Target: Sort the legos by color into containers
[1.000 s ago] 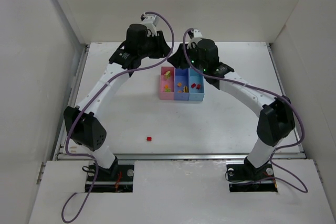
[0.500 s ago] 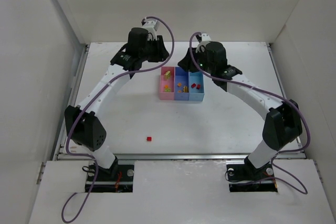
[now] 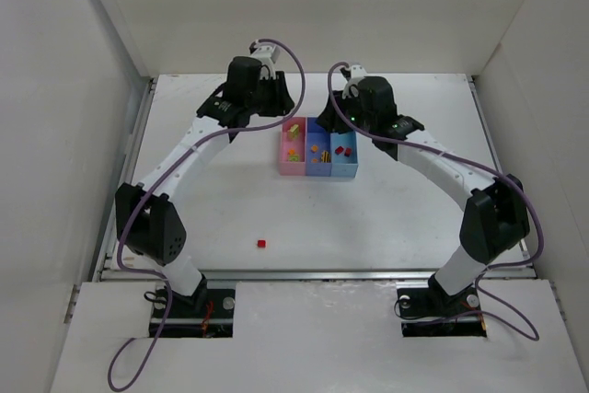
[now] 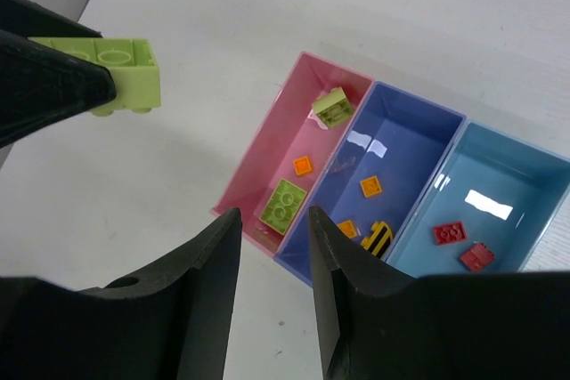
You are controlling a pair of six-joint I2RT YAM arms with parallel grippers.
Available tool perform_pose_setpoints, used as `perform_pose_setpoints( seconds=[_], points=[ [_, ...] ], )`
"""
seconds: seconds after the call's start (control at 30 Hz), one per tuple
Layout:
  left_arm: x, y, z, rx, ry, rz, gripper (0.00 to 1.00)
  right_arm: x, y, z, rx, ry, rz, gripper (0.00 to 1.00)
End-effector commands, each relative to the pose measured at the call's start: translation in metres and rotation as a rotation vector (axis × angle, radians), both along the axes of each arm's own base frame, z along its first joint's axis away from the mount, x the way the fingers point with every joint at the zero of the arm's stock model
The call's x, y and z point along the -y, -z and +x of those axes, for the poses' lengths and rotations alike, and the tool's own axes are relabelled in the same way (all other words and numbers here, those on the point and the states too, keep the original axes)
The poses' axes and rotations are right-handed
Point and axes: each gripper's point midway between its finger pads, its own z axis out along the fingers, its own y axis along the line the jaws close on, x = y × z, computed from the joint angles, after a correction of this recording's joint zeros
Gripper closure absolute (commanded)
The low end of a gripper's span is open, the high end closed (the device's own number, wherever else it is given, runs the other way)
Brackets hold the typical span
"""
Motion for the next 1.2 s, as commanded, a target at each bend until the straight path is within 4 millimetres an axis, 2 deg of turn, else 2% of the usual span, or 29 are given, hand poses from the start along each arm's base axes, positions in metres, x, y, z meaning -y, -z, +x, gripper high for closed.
perform_pose_setpoints(
  seconds=[0.0,0.07,0.1,0.17,0.2,0.23,0.3,0.33,0.4,0.47,0.53,0.63,0.67,0.7,0.73,0.77,0.8,0.87,0.9,0.97,1.03,1.13,1.17],
  points=[
    [-0.001,-0.01,-0.005,0.034,-0.005,-0.029,1.0,0.003,-0.014,0.01,0.051,0.021,-0.015,0.58],
    [0.002,0.012,-0.005,-0.02,-0.004,-0.021,1.0,0.006,-0.013,0.008,0.047,0.033,-0.023,0.58],
    [0.003,0.012,-0.006,-0.023,0.006,-0.025,1.0,0.009,-0.018,0.008,0.059,0.046,-0.022,0.58],
    [0.003,0.037,-0.006,-0.067,0.005,-0.004,1.0,0.013,-0.012,0.006,0.057,0.054,-0.039,0.58],
    [0.005,0.04,-0.006,-0.064,0.013,-0.011,1.0,0.014,-0.018,0.005,0.066,0.054,-0.033,0.58],
    [0.005,0.043,-0.005,-0.056,0.021,0.002,1.0,0.016,-0.012,0.005,0.057,0.062,-0.043,0.58],
    [0.002,0.062,-0.002,-0.056,0.026,0.045,1.0,0.021,-0.01,0.004,0.053,0.071,-0.045,0.57],
    [0.002,0.061,0.0,-0.041,0.031,0.048,1.0,0.024,-0.01,0.003,0.06,0.076,-0.055,0.57],
    [0.006,0.082,0.002,-0.062,0.06,0.07,1.0,0.029,-0.005,0.005,0.05,0.087,-0.061,0.57],
    [0.01,0.091,0.006,-0.073,0.078,0.08,1.0,0.034,0.002,0.005,0.034,0.095,-0.07,0.57],
    [0.012,0.111,0.01,-0.121,0.079,0.1,1.0,0.034,0.002,0.005,0.034,0.095,-0.07,0.57],
    [0.022,0.117,0.013,-0.123,0.105,0.09,0.99,0.039,0.002,0.005,0.034,0.104,-0.07,0.57],
    [0.021,0.119,0.013,-0.116,0.109,0.095,0.95,0.043,0.004,0.006,0.025,0.113,-0.075,0.57],
    [0.021,0.124,0.016,-0.112,0.107,0.108,0.86,0.044,0.004,0.006,0.03,0.11,-0.082,0.57],
    [0.021,0.124,0.016,-0.112,0.107,0.108,0.86,0.044,0.004,0.006,0.03,0.11,-0.082,0.57],
    [0.02,0.131,0.015,-0.131,0.107,0.115,0.75,0.044,0.006,0.005,0.022,0.109,-0.086,0.56],
    [0.019,0.133,0.013,-0.137,0.112,0.126,0.69,0.046,0.006,0.006,0.024,0.118,-0.09,0.56],
    [0.022,0.132,0.01,-0.142,0.131,0.115,0.56,0.047,0.008,0.005,0.021,0.113,-0.101,0.54],
    [0.024,0.132,0.009,-0.149,0.135,0.102,0.42,0.047,0.008,0.005,0.021,0.113,-0.101,0.54],
    [0.024,0.129,0.009,-0.156,0.129,0.095,0.31,0.047,0.008,0.005,0.021,0.113,-0.101,0.54],
    [0.022,0.129,0.008,-0.166,0.121,0.105,0.12,0.046,0.004,0.006,0.029,0.114,-0.097,0.54],
    [0.021,0.113,0.011,-0.131,0.118,0.104,0.09,0.044,0.002,0.004,0.037,0.086,-0.106,0.54],
    [0.02,0.115,0.009,-0.144,0.118,0.109,0.09,0.043,-0.004,0.002,0.045,0.076,-0.097,0.54]
  ],
)
